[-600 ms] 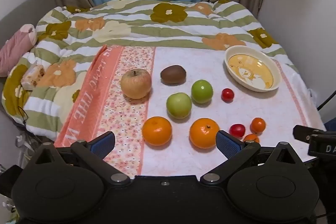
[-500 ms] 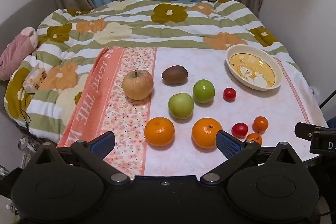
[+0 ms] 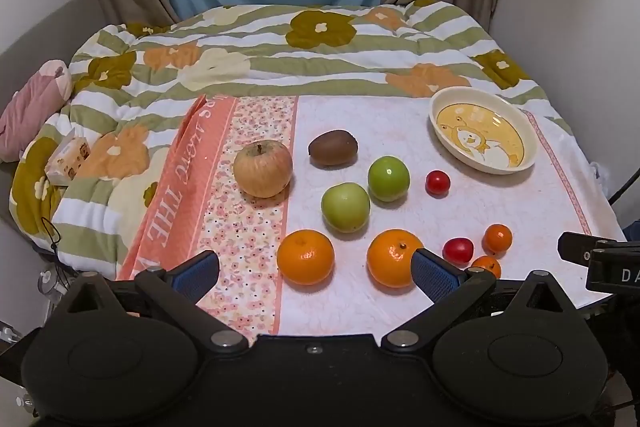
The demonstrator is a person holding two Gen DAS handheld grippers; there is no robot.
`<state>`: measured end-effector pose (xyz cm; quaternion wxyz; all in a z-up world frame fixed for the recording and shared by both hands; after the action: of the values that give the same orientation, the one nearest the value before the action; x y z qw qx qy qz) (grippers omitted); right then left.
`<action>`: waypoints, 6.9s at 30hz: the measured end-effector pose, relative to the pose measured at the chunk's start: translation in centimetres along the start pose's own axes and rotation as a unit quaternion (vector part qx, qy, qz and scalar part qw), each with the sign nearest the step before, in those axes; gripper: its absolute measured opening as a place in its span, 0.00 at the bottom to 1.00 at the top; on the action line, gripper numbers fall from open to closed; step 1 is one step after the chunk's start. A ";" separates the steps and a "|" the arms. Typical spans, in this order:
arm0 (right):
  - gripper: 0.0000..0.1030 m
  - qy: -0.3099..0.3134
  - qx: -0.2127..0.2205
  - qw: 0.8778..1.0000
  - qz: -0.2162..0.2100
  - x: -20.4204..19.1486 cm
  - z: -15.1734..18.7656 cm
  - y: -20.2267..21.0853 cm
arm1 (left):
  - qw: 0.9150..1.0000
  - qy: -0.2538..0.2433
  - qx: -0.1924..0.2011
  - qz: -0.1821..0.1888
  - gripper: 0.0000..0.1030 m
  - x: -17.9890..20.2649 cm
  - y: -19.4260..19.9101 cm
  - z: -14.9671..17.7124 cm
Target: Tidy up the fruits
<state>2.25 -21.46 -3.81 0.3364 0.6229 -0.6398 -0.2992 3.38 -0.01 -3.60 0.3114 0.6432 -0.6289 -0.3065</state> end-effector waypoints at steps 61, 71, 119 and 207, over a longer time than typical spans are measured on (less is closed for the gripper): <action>1.00 -0.012 -0.007 1.000 0.001 1.2 -0.1 -0.6 | 1.000 -0.017 0.012 -0.011 1.00 1.1 0.2 0.0; 1.00 -0.013 -0.005 1.000 0.001 1.4 -0.1 -0.3 | 1.000 -0.023 0.014 -0.013 1.00 1.3 0.3 -0.1; 1.00 0.028 0.014 0.995 -0.095 -5.9 1.7 -7.4 | 0.989 -0.142 0.011 0.028 0.94 -3.4 -9.3 3.7; 0.75 0.016 0.114 0.991 -0.070 7.5 -12.2 -9.9 | 0.971 -0.152 0.125 0.134 0.61 12.9 -9.1 -9.2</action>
<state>17.98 -28.96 -4.10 0.2517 0.7053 -0.6189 -0.2369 16.56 -12.67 -5.10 0.1679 0.5331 -0.7822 -0.2754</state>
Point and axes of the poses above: each gripper's, at about its wrist camera, not at the fingertips, and y roughly against the way its jaws point, x to its right, z to its underside, the point moved 5 cm from there along -y, roughly the way its jaws point, and after that the axes turned 5 degrees about y, right-handed, at the moved point
